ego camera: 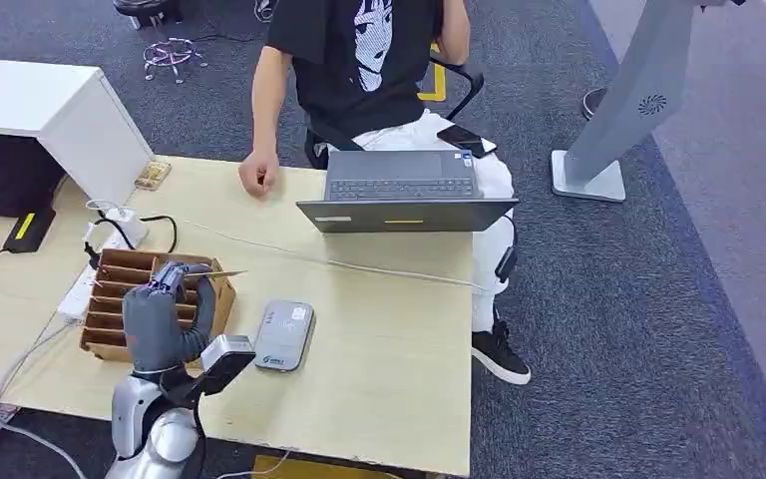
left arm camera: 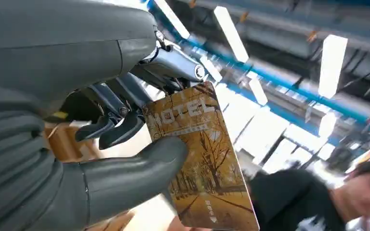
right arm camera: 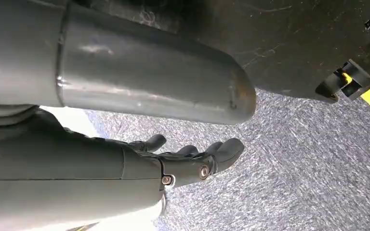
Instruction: Pass the card to the sensor for recognition and then transmit it.
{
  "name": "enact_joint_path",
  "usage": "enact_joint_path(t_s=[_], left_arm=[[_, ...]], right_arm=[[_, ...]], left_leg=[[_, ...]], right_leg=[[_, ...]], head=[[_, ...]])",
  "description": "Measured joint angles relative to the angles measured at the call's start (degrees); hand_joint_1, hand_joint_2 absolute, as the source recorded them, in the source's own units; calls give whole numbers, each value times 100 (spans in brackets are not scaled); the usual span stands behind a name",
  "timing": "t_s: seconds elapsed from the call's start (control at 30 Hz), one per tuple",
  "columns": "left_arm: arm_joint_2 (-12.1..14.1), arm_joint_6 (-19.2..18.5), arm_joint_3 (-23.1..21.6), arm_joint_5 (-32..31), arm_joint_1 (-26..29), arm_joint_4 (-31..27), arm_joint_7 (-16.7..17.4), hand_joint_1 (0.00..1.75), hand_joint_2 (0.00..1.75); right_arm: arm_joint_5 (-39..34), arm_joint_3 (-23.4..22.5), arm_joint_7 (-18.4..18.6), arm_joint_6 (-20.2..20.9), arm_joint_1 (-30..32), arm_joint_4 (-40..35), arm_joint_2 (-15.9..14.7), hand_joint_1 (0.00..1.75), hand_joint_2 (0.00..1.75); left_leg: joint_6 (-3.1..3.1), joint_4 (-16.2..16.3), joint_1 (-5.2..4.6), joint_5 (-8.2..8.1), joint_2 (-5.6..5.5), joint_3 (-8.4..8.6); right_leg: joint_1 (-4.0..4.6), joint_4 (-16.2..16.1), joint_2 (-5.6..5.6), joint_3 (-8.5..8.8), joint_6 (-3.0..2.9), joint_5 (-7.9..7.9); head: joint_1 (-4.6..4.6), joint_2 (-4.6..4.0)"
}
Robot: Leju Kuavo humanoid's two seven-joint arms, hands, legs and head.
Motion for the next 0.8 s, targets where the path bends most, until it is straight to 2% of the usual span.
enact_joint_path(t_s=[0.1,0.2,0.3,0.4,0.47,0.53,0.63,0.8], left_arm=[[-55,6,46,-288,70,-603,-273,175,175],[-116,9,175,-478,78,-958,-332,175,175],[-116,11,317,-517,54,-1105,-238,175,175],[-13,11,498,-592,-64,-1110,96,175,175],[136,9,643,-548,-210,-1011,322,175,175],[287,9,844,-450,-370,-823,381,175,175],[463,9,1195,-400,-585,-394,387,175,175],[581,20,1666,-211,-821,253,236,175,175]], right_arm=[[-9,0,0,0,6,0,0,0,0],[-15,0,-2,0,9,0,0,0,0],[-15,0,-9,0,10,0,0,0,0],[-35,0,-48,-2,15,2,0,0,0],[-44,0,-129,-2,20,4,-4,0,0],[-48,0,-166,-2,28,7,-11,0,0],[-48,2,-181,-2,38,9,-22,0,0],[-125,0,-197,-2,56,7,-35,0,0]], left_leg=[[0,0,0,0,-1,-1],[0,0,0,0,2,0],[0,0,0,0,1,1],[0,0,1,1,1,1],[-1,0,1,1,2,2],[-1,0,1,1,2,2],[-1,0,1,2,2,2],[0,0,0,1,2,0]], right_leg=[[0,0,0,-1,0,0],[0,0,2,-1,0,0],[0,0,1,-2,0,0],[1,1,1,-2,0,0],[1,1,2,-2,0,0],[1,1,2,-3,0,0],[1,2,2,-2,0,0],[0,1,3,-1,0,0]], head=[[0,0],[0,0],[0,0],[0,0],[0,0],[2,0],[0,0],[2,0]])
